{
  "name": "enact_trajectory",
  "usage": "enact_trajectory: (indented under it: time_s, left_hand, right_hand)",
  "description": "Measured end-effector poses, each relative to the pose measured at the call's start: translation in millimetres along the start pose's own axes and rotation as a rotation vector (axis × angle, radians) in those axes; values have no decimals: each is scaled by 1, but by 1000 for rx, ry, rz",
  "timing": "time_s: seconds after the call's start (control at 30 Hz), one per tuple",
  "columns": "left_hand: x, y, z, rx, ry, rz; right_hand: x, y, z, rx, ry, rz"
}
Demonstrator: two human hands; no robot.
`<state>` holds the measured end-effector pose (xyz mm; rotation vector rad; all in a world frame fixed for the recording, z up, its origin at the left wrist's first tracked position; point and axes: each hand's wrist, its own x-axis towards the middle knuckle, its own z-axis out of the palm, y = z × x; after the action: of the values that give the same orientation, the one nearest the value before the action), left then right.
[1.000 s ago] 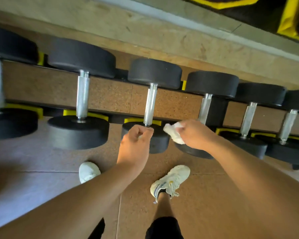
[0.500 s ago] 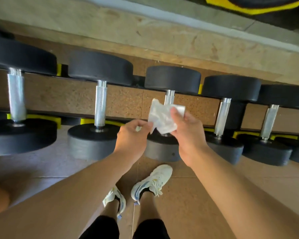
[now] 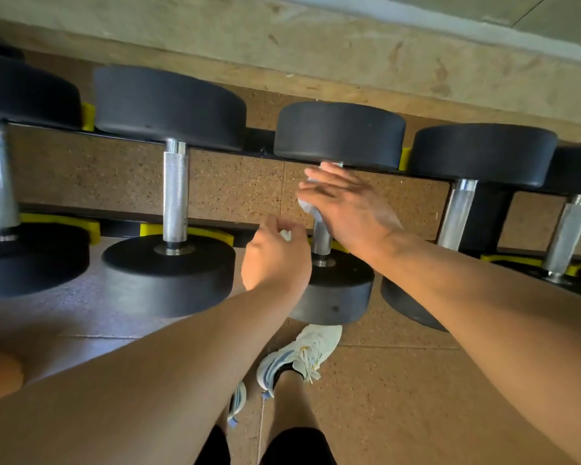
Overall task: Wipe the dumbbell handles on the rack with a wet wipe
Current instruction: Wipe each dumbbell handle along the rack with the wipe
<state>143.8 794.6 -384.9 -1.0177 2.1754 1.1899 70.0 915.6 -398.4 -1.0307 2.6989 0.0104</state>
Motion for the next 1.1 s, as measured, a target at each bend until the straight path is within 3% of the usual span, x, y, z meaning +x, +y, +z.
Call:
enact_trajectory:
  time_s: [0.1,0.2,0.27,0.3,0.37,0.4,0.5,0.57,0.7,0.73,0.8,0.87,0.97,1.1]
  left_hand:
    - [4,3,12,90,82,-5]
    - [4,-2,19,87,198,16]
    - [4,-3,23,21,253,12]
    - [3,-4,22,-5,274,3]
    - [3,-4,22,-66,313,-34]
    - [3,-3,22,-101,328,-62]
    - [0,-2,21,-173,355,-117]
    - [-1,-2,20,-202,355,-109]
    - [1,-5,22,-218,342,-99]
    - [0,-6,22,-219,330,-105]
    - [-1,-5,21,-266,323,-112]
    - [-1,-4,21,-294,329,-115]
    - [-2,-5,22,-301,346,-102]
    - [-1,-5,21,-303,363,-95]
  right_hand:
    - [-11,4,3,127,122,36]
    - [-41,-12,5,629,341,496]
    - [-51,-25,4,821,411,746]
    - [-50,-29,4,798,441,718]
    - [-35,-27,4,591,476,457]
    - [-26,-23,3,442,414,306]
    - [-12,-14,2,120,-24,-9]
    - [-20,-11,3,112,-192,-110]
    - [-36,-20,-11,590,-234,55]
    - [-37,-21,-17,682,-146,134]
    - [-33,-15,-27,652,149,134]
    - [-23,2,-25,452,276,-26]
    - [-3,24,-6,85,66,-207]
    - [-27,14,5,121,-123,-229]
